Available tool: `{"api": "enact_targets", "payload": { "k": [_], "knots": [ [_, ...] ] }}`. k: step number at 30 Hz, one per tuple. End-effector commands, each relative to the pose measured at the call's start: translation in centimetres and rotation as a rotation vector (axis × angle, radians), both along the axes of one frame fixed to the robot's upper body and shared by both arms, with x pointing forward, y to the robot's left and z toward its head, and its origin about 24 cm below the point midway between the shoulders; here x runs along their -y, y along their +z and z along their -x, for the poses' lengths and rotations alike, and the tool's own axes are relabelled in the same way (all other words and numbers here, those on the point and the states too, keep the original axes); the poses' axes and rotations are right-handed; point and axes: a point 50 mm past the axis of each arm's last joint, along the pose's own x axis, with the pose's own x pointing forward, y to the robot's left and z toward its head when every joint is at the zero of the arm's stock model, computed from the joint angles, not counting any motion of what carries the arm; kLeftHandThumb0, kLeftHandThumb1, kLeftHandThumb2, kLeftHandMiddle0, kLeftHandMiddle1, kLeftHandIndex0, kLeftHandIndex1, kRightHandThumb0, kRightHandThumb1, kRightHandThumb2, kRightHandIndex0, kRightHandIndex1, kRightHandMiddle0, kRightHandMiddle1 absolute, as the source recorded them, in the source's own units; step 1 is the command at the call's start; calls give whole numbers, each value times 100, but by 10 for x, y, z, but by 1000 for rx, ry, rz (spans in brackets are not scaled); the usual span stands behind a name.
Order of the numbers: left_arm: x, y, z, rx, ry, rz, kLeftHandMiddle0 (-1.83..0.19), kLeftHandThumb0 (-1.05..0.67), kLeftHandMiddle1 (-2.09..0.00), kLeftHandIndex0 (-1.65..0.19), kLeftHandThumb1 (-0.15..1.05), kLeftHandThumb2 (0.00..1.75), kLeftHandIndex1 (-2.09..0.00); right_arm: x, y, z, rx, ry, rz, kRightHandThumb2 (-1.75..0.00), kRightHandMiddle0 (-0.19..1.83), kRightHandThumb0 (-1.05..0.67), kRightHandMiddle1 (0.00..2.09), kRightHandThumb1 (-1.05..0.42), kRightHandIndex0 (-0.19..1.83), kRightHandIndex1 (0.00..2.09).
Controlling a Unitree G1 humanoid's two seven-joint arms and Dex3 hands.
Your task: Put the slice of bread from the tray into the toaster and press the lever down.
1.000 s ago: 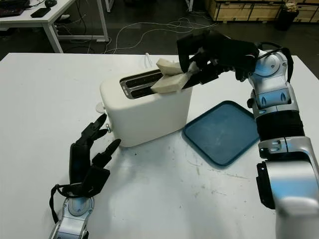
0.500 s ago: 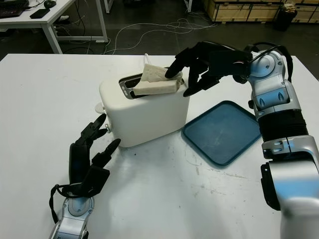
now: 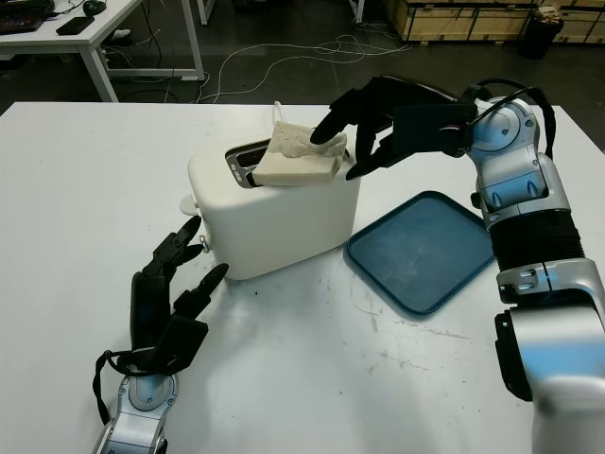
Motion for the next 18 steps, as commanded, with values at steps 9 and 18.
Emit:
{"api": "enact_targets", "payload": {
  "k": [9, 18],
  "knots": [
    [-2, 1, 4, 14, 9, -6, -36, -58, -78, -55, 92, 17, -1, 6, 2, 32, 640, 50, 159, 0, 55, -69, 8, -59, 5, 90],
    [-2, 1, 5, 8, 6, -9, -35, -59, -78, -55, 92, 17, -1, 13, -9, 59, 772, 126, 263, 0, 39, -99, 3, -54, 0, 71]
  ]
}}
